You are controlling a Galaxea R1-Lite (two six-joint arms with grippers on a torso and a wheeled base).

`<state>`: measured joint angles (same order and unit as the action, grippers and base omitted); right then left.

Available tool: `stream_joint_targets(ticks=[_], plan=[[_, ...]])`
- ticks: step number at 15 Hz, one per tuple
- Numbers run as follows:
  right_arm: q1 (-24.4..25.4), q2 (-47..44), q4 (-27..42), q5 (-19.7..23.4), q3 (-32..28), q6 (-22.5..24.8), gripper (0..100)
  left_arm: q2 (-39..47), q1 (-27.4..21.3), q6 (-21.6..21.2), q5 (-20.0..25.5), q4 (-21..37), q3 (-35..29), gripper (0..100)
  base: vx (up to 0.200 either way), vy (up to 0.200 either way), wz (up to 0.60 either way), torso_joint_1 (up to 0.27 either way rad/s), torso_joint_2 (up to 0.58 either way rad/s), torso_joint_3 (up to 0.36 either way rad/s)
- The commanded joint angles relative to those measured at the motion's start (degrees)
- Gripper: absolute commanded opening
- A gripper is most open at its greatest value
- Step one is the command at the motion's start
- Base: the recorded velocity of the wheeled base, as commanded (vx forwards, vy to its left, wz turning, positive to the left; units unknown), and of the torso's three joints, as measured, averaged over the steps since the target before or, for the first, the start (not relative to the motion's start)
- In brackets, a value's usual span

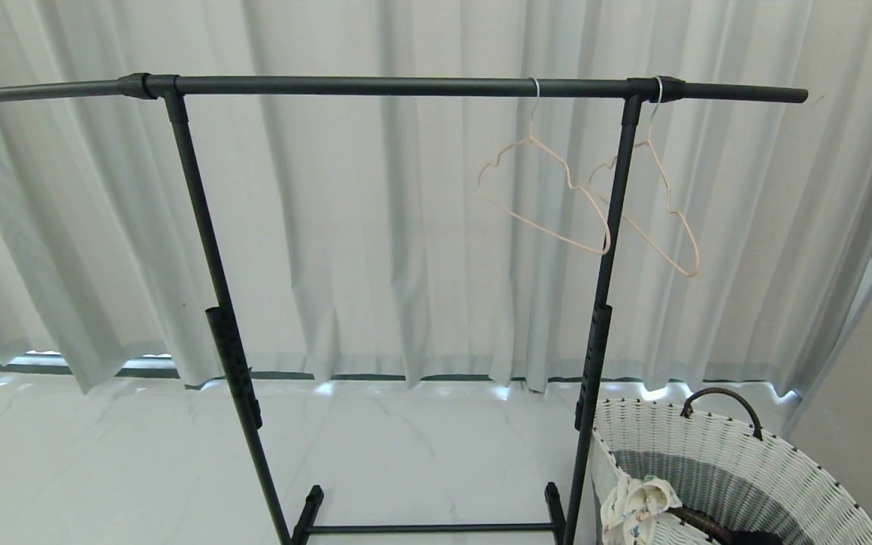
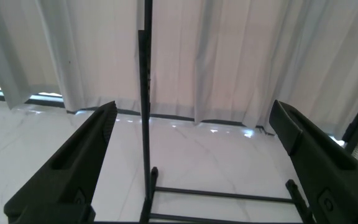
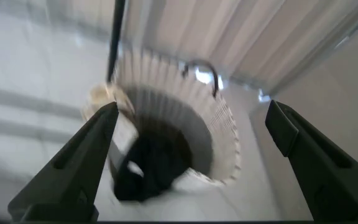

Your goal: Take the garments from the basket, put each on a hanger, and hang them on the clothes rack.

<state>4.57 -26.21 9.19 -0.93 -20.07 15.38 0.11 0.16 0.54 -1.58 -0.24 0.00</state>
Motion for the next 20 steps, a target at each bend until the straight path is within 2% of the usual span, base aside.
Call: stream_joint_targets(ticks=[1, 3, 4, 7, 10, 14, 17, 20], plan=[[0.1, -36.4, 1.1, -0.9, -12.3, 18.5, 100, 0.1, 0.0, 0.0, 0.0, 0.0, 0.0, 100, 0.0, 0.0, 0.0, 0.0, 0.0, 0.0], [0.1, -48.7, -1.9, -0.9, -12.6, 26.4, 100, 0.1, 0.0, 0.0, 0.0, 0.0, 0.0, 100, 0.0, 0.0, 0.0, 0.0, 0.0, 0.0], [0.1, -52.4, -4.2, -0.9, -11.9, 27.9, 100, 0.1, 0.1, 0.0, 0.0, 0.0, 0.0, 100, 0.0, 0.0, 0.0, 0.0, 0.0, 0.0], [0.1, -66.5, -18.3, -1.0, -6.7, 32.1, 100, 0.1, 0.0, 0.0, 0.0, 0.0, 0.0, 100, 0.0, 0.0, 0.0, 0.0, 0.0, 0.0], [-0.4, -73.4, -24.9, -1.1, -2.2, 35.3, 100, 0.1, 0.0, 0.0, 0.0, 0.0, 0.0, 100, 0.0, 0.0, 0.0, 0.0, 0.0, 0.0], [-3.8, -77.2, -25.7, -1.5, -0.9, 40.9, 100, 0.1, 0.1, -0.1, 0.0, 0.0, 0.0, 100, 0.0, 0.0, 0.0, 0.0, 0.0, 0.0], [-7.3, -80.9, -28.5, -2.3, -0.9, 42.5, 100, 0.1, 0.1, -0.2, 0.0, 0.1, 0.0, 100, 0.0, 0.0, 0.0, 0.0, 0.0, 0.0], [-7.9, -85.2, -34.2, -2.7, -0.9, 42.7, 100, 0.1, 0.1, -0.3, 0.0, 0.1, 0.0, 100, 0.0, 0.0, 0.0, 0.0, 0.0, 0.0]])
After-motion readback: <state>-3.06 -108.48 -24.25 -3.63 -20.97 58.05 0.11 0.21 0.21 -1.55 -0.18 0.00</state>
